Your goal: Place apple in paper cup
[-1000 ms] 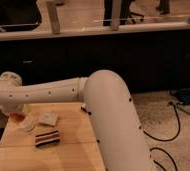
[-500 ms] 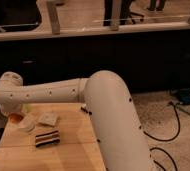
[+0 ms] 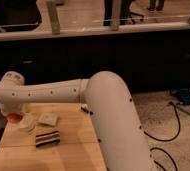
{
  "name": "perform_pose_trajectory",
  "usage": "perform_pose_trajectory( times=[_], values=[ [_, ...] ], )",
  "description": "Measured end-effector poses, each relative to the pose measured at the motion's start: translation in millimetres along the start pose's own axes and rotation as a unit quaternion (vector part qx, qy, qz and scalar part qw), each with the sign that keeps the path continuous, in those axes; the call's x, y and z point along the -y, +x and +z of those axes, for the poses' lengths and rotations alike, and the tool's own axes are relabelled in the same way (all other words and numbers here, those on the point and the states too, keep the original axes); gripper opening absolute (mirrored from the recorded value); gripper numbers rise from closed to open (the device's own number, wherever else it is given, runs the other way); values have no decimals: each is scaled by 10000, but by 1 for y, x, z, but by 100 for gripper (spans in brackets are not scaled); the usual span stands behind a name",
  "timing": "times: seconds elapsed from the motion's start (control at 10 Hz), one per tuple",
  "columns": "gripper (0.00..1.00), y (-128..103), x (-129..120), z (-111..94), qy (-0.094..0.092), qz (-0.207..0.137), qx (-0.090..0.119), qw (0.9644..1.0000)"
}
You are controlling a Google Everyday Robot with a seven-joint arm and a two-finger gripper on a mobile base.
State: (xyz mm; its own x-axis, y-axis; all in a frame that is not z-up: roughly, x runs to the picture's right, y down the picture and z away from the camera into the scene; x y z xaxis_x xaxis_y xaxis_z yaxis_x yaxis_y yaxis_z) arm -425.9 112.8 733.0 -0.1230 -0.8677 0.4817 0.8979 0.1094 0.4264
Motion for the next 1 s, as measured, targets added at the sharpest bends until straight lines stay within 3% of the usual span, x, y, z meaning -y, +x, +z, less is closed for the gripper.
perform_pose_trajectory(
  times=[0.6, 1.0],
  values=[
    [28, 1, 3, 3, 140, -135, 101, 9998],
    [34, 1, 5, 5, 239, -216, 196, 9993]
  ],
)
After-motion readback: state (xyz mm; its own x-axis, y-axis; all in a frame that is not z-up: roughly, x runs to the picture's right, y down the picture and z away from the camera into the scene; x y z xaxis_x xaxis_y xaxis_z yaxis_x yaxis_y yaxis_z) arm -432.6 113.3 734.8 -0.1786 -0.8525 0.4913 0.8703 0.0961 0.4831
